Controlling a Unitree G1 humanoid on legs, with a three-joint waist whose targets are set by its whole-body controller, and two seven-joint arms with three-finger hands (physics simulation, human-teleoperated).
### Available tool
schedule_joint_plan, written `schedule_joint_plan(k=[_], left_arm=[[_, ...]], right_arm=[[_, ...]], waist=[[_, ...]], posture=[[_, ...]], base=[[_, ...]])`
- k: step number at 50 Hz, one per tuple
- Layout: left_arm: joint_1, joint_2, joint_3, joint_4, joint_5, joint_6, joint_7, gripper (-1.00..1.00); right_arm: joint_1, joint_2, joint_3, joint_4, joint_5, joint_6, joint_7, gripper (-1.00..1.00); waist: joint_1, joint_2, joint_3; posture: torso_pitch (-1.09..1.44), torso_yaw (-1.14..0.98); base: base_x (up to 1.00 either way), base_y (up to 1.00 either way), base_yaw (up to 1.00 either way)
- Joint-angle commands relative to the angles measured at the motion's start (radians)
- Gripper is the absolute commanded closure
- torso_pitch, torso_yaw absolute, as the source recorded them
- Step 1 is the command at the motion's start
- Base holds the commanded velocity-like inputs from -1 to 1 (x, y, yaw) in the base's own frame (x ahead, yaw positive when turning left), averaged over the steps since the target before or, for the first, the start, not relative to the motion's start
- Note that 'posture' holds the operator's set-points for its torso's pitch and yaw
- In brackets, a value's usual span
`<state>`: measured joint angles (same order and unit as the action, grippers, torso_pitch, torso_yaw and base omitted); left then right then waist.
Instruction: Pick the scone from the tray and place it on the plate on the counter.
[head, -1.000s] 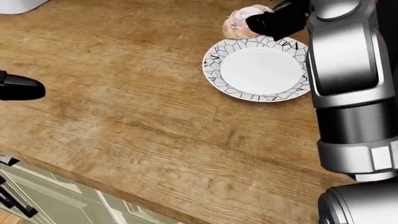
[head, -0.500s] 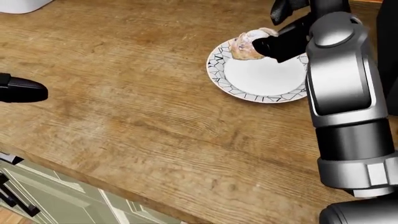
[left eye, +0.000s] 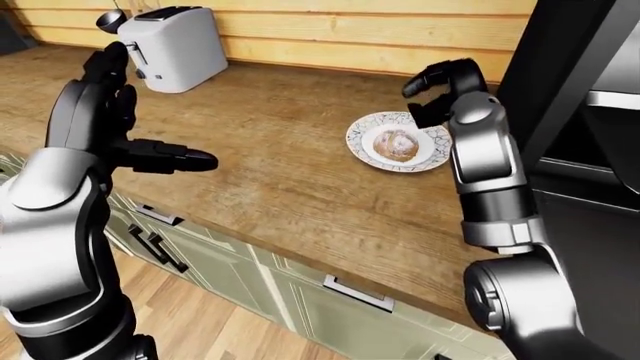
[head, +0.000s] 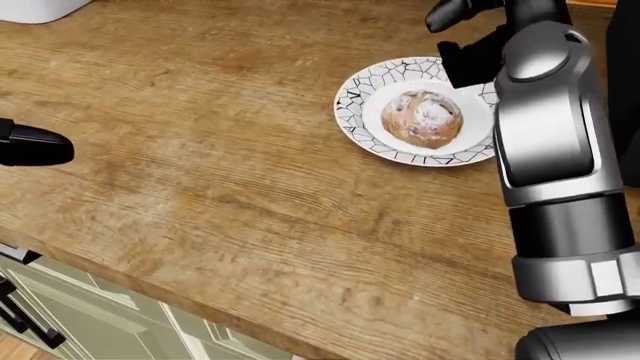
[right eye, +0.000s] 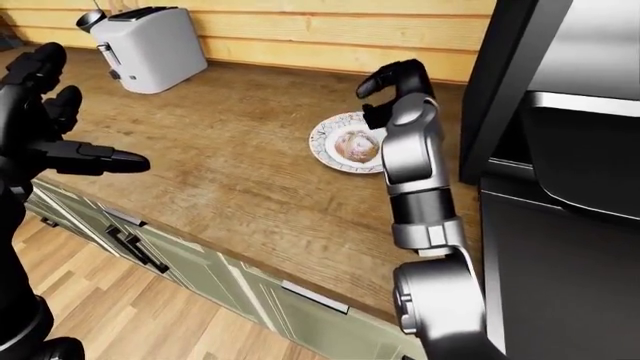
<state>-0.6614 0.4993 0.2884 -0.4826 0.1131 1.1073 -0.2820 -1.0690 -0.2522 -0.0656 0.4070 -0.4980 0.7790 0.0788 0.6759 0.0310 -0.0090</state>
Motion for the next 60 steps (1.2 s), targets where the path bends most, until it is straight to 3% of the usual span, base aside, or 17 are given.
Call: schedule_joint_plan(k=[1,7,9,10,11,12,14,15,22,43,56,60], left_arm=[[-0.028,0.016,0.013,-0.022,0.008,-0.028,0.006,-1.0],[-0.024,0.016,0.015,-0.025,0.01,-0.026,0.005,-1.0],[-0.025,0.018,0.015,-0.028,0.011,-0.023,0.004,-1.0],[-0.024,0.017,0.016,-0.029,0.011,-0.023,0.004,-1.0],[-0.024,0.016,0.016,-0.028,0.011,-0.024,0.004,-1.0],[-0.023,0.015,0.015,-0.027,0.011,-0.026,0.005,-1.0],[-0.022,0.013,0.016,-0.027,0.011,-0.027,0.005,-1.0],[-0.022,0.014,0.015,-0.027,0.011,-0.026,0.005,-1.0],[-0.028,0.02,0.016,-0.025,0.011,-0.022,0.001,-1.0],[-0.069,0.022,-0.004,0.011,0.022,-0.029,-0.008,-1.0],[-0.034,0.023,0.012,-0.029,0.025,-0.015,-0.011,-1.0],[-0.034,0.021,0.009,-0.03,0.028,-0.014,-0.009,-1.0]], right_arm=[[-0.041,-0.007,-0.004,-0.023,-0.005,-0.032,-0.019,0.31],[-0.043,-0.01,-0.006,-0.014,0.003,-0.036,-0.028,0.16],[-0.039,-0.024,-0.007,-0.038,0.002,-0.024,-0.009,-0.21],[-0.035,-0.032,-0.008,-0.055,-0.001,-0.015,0.005,-0.54],[-0.034,-0.033,-0.009,-0.062,-0.002,-0.011,0.009,-0.55],[-0.034,-0.034,-0.009,-0.069,-0.004,-0.007,0.011,-0.76],[-0.032,-0.033,-0.009,-0.073,-0.005,-0.005,0.014,-0.84],[-0.036,-0.034,-0.01,-0.075,-0.006,-0.001,0.016,-1.0],[-0.053,-0.024,-0.002,-0.143,-0.014,0.053,0.044,-1.0],[-0.35,0.01,0.076,-0.538,-0.135,0.474,0.315,-1.0],[-0.484,0.011,0.104,-0.621,-0.228,0.593,0.429,-1.0],[-0.475,0.033,0.113,-0.648,-0.259,0.601,0.433,-1.0]], waist=[[0.001,0.0,-0.027],[0.001,0.0,-0.028],[0.001,-0.001,-0.028],[0.002,-0.001,-0.027],[0.003,-0.002,-0.026],[0.004,-0.002,-0.026],[0.005,-0.002,-0.025],[0.004,-0.002,-0.025],[0.003,-0.002,-0.026],[0.003,0.002,-0.009],[0.0,0.006,0.0],[0.002,0.008,0.003]], posture=[[0.0,0.59],[0.0,0.59],[0.0,0.59],[0.0,0.59],[0.0,0.59],[0.0,0.59],[0.0,0.59],[0.0,0.59],[0.0,0.59],[0.0,0.59],[0.0,0.59],[0.0,0.59]], base=[[0.0,0.0,0.0],[0.0,0.0,0.0],[0.0,0.0,0.0],[0.0,0.0,0.0],[0.0,0.0,0.0],[0.0,0.0,0.0],[0.0,0.0,0.0],[0.0,0.0,0.0],[0.0,0.0,0.0],[0.0,0.0,0.0],[0.0,0.0,0.0],[0.0,0.0,0.0]])
